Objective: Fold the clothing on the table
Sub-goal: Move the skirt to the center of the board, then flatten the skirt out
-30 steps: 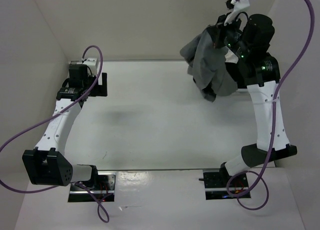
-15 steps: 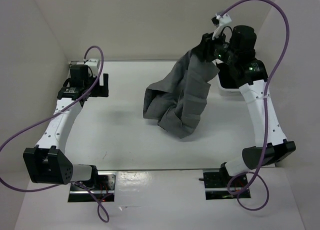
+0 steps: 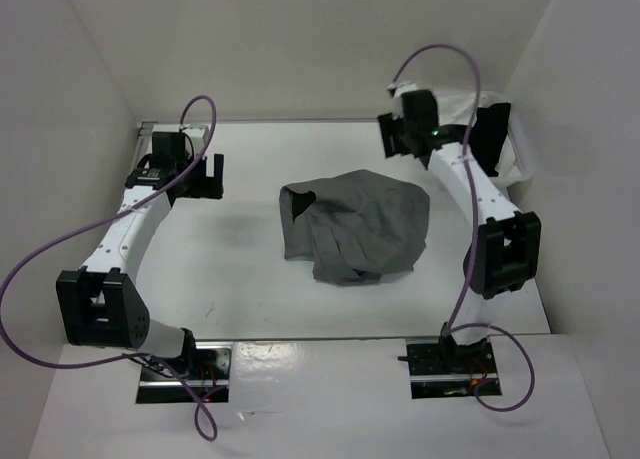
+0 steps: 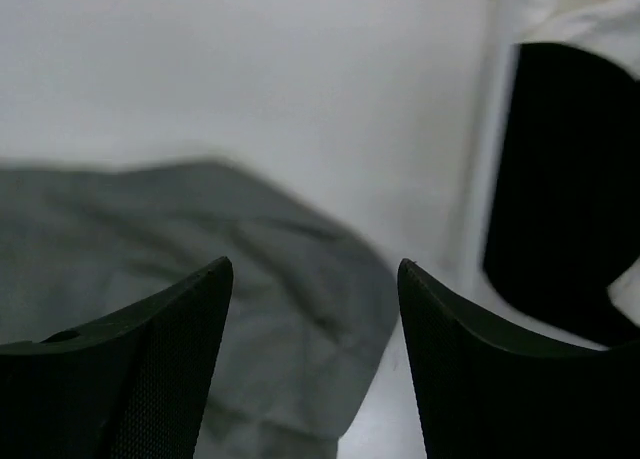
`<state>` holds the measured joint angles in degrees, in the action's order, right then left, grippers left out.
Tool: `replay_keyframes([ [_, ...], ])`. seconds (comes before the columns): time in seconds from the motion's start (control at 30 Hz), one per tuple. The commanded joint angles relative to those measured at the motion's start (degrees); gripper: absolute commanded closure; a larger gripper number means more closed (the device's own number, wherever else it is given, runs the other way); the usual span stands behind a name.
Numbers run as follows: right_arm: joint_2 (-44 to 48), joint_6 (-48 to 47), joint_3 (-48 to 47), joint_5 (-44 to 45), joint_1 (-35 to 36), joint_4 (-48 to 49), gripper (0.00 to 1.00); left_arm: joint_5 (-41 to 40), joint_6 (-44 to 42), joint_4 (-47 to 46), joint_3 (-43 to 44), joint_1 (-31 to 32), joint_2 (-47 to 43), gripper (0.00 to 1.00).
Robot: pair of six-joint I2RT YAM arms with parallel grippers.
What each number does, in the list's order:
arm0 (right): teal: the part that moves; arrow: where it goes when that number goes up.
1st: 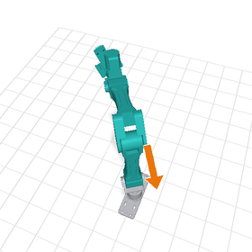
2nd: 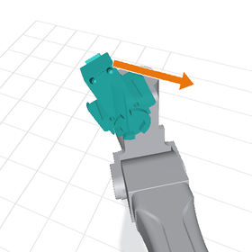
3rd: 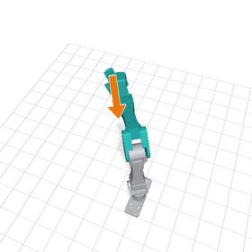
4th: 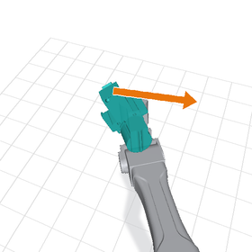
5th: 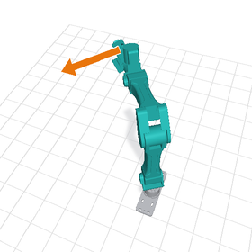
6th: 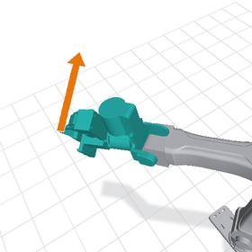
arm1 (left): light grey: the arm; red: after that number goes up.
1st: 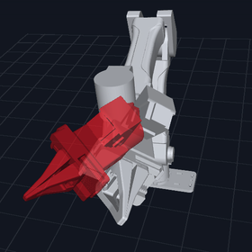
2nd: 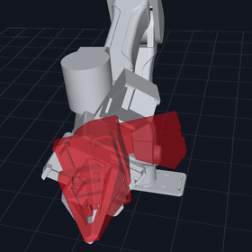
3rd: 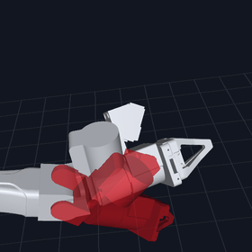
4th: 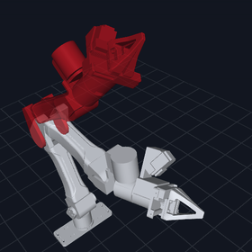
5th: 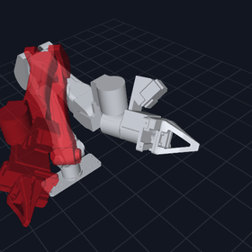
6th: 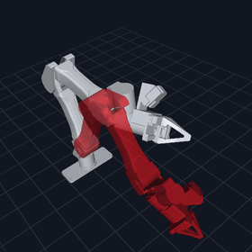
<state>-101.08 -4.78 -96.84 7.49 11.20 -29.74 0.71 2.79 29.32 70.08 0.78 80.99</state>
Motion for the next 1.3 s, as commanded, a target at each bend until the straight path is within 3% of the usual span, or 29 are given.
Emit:
replay_keyframes([
  [0.0, 10.7, -10.6, 7.8, 4.4, 14.0, 4.8, 0.28, 1.5, -1.2, 0.3, 1.8, -0.3, 0.3, 0.00],
  [0.03, 12.3, -12.5, 9.8, 3.5, 19.4, 4.9, 0.26, 1.5, -1.2, 0.3, 1.8, -0.3, 0.3, 0.00],
  [0.2, 16.6, -19.4, 18.9, 3.5, 28.4, 8.2, 0.25, 2.0, -1.2, -0.2, 1.3, -0.3, -0.9, 0.00],
  [0.57, 14.9, -24.3, 24.7, 1.9, 28.4, 11.9, 0.25, 1.5, -1.7, -0.2, 0.8, -0.3, -0.9, 0.00],
  [1.27, -0.2, -27.7, 21.2, -3.2, 28.4, 14.3, 0.27, -0.7, -1.7, -0.8, 0.8, -0.3, 0.7, 0.00],
])
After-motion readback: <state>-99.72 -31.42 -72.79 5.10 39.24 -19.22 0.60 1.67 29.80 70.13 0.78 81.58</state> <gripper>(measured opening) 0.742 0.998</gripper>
